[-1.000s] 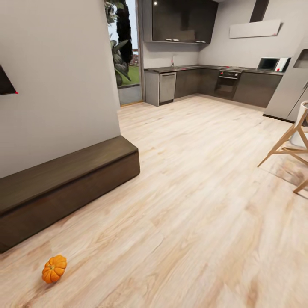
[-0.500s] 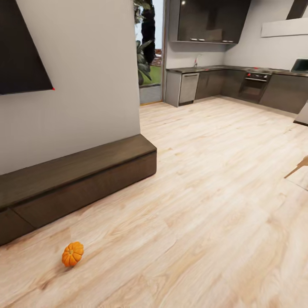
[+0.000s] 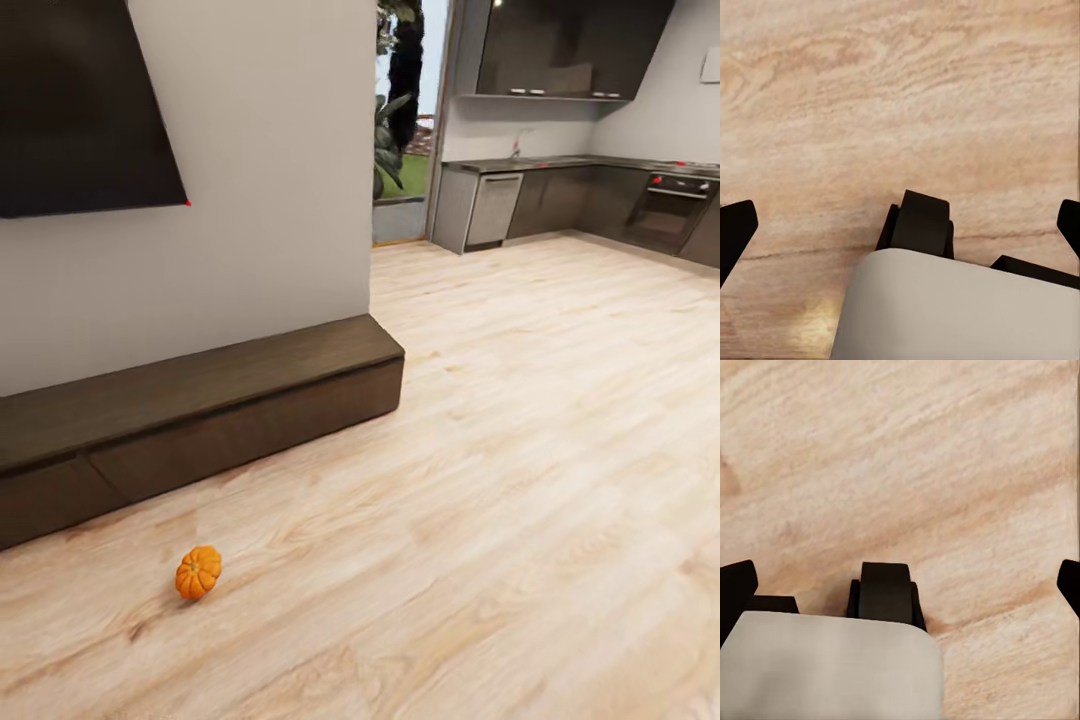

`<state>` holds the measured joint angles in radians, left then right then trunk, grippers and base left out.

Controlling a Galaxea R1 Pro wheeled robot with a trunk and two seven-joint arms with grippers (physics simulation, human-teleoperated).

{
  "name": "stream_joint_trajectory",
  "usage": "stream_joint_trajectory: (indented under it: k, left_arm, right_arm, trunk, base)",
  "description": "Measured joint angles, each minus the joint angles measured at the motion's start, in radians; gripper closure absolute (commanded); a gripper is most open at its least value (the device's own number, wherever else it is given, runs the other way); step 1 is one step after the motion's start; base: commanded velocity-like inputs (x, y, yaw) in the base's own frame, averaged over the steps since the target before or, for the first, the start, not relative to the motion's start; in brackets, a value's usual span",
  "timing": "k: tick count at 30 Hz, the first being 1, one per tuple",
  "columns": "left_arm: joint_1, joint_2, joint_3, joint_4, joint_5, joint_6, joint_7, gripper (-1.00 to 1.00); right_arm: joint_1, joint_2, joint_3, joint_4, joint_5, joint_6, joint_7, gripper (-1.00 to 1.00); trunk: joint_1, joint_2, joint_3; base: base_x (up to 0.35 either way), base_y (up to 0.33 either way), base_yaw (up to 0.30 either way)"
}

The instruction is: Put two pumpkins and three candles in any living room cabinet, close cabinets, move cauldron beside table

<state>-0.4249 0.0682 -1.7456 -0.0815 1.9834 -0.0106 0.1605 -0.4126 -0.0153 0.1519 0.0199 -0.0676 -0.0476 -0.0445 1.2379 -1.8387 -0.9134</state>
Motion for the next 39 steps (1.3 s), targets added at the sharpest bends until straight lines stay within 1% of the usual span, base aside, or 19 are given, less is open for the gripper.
stream_joint_trajectory:
  k: [7, 22, 30, 39]
  left_arm:
    - [0.0, -0.004, 0.001, -0.001, 0.003, 0.001, 0.001, -1.0]
    - [0.0, -0.001, 0.001, 0.0, 0.004, 0.0, 0.001, -1.0]
    - [0.0, 0.003, 0.003, 0.003, 0.005, 0.0, 0.001, -1.0]
    - [0.0, 0.007, 0.005, 0.008, 0.009, 0.0, 0.001, -1.0]
  right_arm:
    - [0.0, -0.001, 0.0, 0.0, 0.0, 0.0, 0.0, -1.0]
    - [0.0, 0.0, 0.0, 0.0, 0.0, 0.002, 0.0, -1.0]
    - [0.0, 0.0, 0.0, 0.0, 0.0, 0.003, -0.001, -1.0]
    - [0.0, 0.0, 0.0, 0.0, 0.0, 0.003, -0.002, -1.0]
  trunk:
    - [0.0, 0.0, 0.0]
    - [0.0, 0.0, 0.0]
    - [0.0, 0.0, 0.0]
    - [0.0, 0.0, 0.0]
  base:
    - [0.022, -0.075, 0.29]
    - [0.152, -0.3, 0.29]
    - [0.234, -0.244, 0.29]
    - [0.328, -0.033, 0.29]
